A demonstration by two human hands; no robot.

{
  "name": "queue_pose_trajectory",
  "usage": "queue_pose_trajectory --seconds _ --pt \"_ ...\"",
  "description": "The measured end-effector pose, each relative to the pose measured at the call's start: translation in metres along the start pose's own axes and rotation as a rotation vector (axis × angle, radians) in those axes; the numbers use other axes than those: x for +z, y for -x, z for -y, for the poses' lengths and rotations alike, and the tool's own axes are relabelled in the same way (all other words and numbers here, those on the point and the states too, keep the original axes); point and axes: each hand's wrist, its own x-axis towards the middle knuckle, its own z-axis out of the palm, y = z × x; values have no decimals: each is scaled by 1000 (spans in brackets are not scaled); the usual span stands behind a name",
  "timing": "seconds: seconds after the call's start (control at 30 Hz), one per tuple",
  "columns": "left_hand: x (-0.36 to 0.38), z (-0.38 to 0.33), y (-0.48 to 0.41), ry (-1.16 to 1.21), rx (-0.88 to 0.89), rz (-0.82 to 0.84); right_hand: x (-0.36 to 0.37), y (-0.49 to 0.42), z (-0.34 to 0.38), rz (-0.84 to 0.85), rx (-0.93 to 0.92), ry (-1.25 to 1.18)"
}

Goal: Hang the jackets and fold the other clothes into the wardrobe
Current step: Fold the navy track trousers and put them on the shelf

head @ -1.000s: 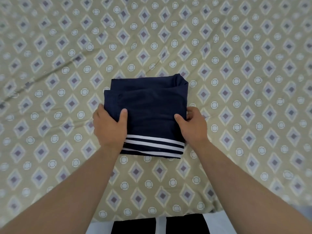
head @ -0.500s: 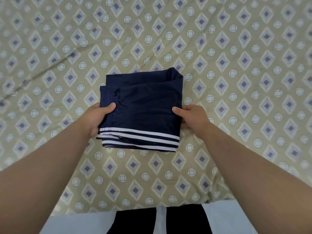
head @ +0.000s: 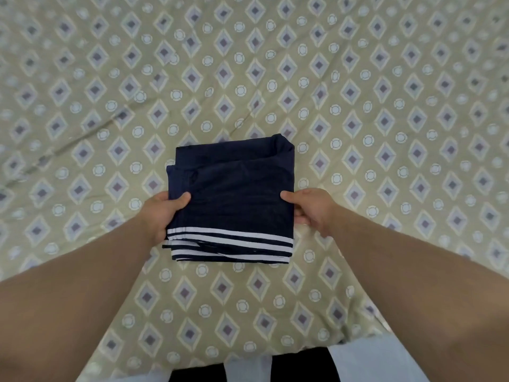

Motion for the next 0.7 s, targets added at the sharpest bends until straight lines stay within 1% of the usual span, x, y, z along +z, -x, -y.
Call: queue_pose_trajectory --seconds 0.1,0.2,0.33,0.43,0.5,0.63,0.7 --pt "-2 -1 -3 5 18 24 -1 3 1 44 -11 22" --pt "-8 0 2 -38 37 69 18 20 -5 88 -27 78" --pt "-19 -15 28 -247 157 106 52 63 -9 -119 -91 43" --pt "-24 -29 67 -281 263 142 61 115 -2 -213 -137 -23" --pt "-18 -45 103 -300 337 200 56 160 3 -293 -186 -97" --pt "0 -82 187 -309 491 325 36 255 14 -403 -304 -229" --pt "9 -96 221 -305 550 359 27 296 18 -426 -357 -279"
